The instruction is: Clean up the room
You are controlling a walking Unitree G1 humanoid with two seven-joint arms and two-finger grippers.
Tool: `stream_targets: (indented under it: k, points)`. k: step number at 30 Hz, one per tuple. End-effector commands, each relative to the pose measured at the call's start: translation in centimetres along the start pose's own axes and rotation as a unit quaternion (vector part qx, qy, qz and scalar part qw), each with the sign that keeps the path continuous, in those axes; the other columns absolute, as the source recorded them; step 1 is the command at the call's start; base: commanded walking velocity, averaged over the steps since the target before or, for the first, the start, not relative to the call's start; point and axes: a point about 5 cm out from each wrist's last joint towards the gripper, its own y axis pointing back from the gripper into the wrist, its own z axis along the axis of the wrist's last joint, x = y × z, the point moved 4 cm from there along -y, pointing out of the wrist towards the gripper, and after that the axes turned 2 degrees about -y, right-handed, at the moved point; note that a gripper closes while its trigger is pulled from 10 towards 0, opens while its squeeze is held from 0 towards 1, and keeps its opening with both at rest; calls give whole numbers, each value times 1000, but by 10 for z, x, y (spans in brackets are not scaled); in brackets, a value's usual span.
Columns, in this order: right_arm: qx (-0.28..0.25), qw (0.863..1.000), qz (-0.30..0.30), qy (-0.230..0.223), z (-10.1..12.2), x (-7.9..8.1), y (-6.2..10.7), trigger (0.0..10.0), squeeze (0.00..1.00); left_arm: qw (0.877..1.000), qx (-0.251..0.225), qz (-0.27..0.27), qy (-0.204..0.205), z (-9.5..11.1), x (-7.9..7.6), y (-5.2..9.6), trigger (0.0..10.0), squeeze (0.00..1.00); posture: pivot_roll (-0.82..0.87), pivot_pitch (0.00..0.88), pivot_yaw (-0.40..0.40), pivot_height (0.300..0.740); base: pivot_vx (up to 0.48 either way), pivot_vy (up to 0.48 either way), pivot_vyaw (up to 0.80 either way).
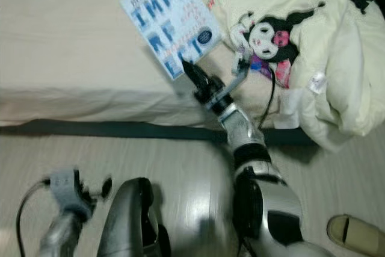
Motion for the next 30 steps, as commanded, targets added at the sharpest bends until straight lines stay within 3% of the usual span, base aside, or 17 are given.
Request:
stream_targets:
  k: [1,2,4,8,14,15,17,19,24,27,28,30]
  points:
    - [-19,999,23,17,11,7,0,0,0,999,33,19,11,-20,10,11,10000,0,-31,213,69,405,0,0,0]
    - [-19,999,23,17,11,7,0,0,0,999,33,19,11,-20,10,11,10000,0,-31,213,69,405,0,0,0]
    - [-15,1000,5,10,3,-2,21,0,0,999,14,10,32,-3,-7,-7,10000,0,-70,131,66,415,0,0,0]
    - [-9,1000,-16,11,-4,-10,41,0,0,998,34,2,55,-5,-22,-18,10000,0,-93,86,65,429,0,0,0]
    - [-1,1000,-19,24,-5,-6,49,0,0,996,59,-1,69,-16,-32,-19,10000,0,-102,72,63,454,0,0,0]
    - [-1,999,-15,33,-1,-4,47,0,0,995,70,-14,67,-21,-43,-19,10000,0,-122,42,63,464,-480,0,0]
    - [-1,999,-13,37,0,-3,47,0,0,995,73,-19,67,-22,-47,-19,10000,0,-123,41,64,469,-377,0,0]
    - [-2,999,-12,43,5,-1,45,0,0,994,86,-41,60,-31,-60,-16,10000,0,-129,24,69,484,0,0,0]
    - [-1,999,-12,46,5,0,44,0,0,992,106,-51,50,-43,-65,-11,10000,0,-134,24,69,493,0,0,0]
    - [8,999,-19,49,0,-1,47,0,0,986,156,-41,37,-69,-59,4,10000,0,-143,12,66,503,0,0,0]
    - [8,999,-19,49,0,-1,47,0,0,986,156,-41,37,-69,-59,4,10000,0,-143,12,66,503,0,0,0]
    - [17,998,-30,48,-6,-4,52,0,0,976,217,-20,24,-99,-47,25,10000,0,-146,5,68,513,0,0,0]
